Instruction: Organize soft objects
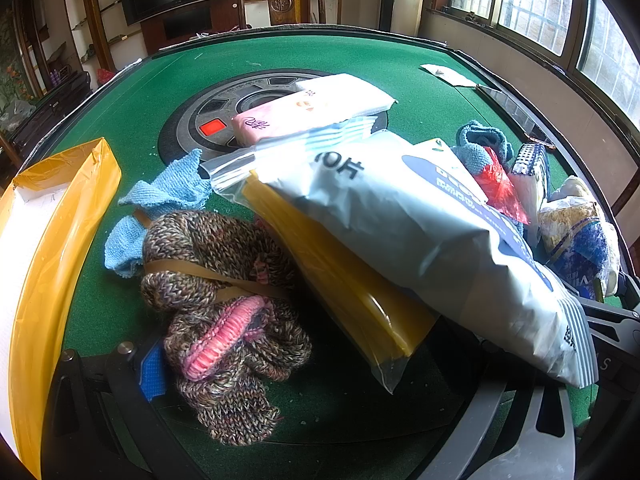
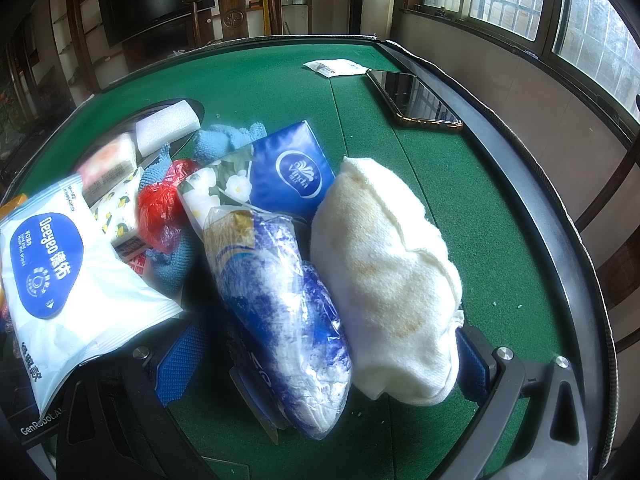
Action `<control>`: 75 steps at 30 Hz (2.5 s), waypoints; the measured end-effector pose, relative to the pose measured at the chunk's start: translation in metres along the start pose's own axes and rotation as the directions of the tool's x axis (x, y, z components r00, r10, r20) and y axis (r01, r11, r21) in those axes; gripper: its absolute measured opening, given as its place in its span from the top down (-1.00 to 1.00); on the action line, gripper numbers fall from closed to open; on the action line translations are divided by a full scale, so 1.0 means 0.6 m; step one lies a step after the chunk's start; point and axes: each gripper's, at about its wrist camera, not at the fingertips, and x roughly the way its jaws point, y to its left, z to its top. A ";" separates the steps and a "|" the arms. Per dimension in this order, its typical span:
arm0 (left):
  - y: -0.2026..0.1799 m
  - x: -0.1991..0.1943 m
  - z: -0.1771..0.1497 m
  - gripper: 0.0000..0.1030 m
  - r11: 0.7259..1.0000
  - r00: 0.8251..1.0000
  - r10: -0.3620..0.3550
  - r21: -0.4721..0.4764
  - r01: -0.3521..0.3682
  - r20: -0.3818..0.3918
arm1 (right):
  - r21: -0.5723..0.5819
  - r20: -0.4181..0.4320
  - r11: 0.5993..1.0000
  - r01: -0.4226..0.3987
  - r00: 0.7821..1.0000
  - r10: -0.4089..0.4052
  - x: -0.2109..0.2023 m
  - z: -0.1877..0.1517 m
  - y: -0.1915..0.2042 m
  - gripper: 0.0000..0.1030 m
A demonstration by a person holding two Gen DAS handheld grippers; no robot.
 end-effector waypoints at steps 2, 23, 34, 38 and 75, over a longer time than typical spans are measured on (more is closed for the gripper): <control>0.000 0.000 0.000 -1.00 1.000 1.000 0.002 -0.003 -0.002 0.000 | -0.001 0.000 1.000 -0.001 1.000 0.001 0.000 0.000 0.000 -0.98; 0.026 -0.045 -0.031 -0.85 0.981 0.986 -0.164 0.100 0.167 -0.043 | 0.032 -0.051 0.999 -0.044 0.998 0.046 -0.080 -0.029 -0.020 -0.97; 0.157 -0.202 -0.038 -1.00 0.947 0.920 -0.313 -0.002 0.322 0.236 | 0.070 0.392 0.994 -0.088 0.918 0.054 -0.186 0.023 -0.030 -0.98; 0.150 -0.203 -0.034 -1.00 0.934 0.913 -0.354 0.029 0.356 0.201 | 0.147 0.409 0.989 -0.033 0.912 -0.031 -0.155 0.010 -0.054 -0.98; -0.176 -0.131 -0.075 -0.80 0.447 0.910 -0.364 0.819 0.359 -0.200 | 0.420 0.286 0.866 -0.271 0.945 0.157 -0.102 -0.014 -0.185 -0.98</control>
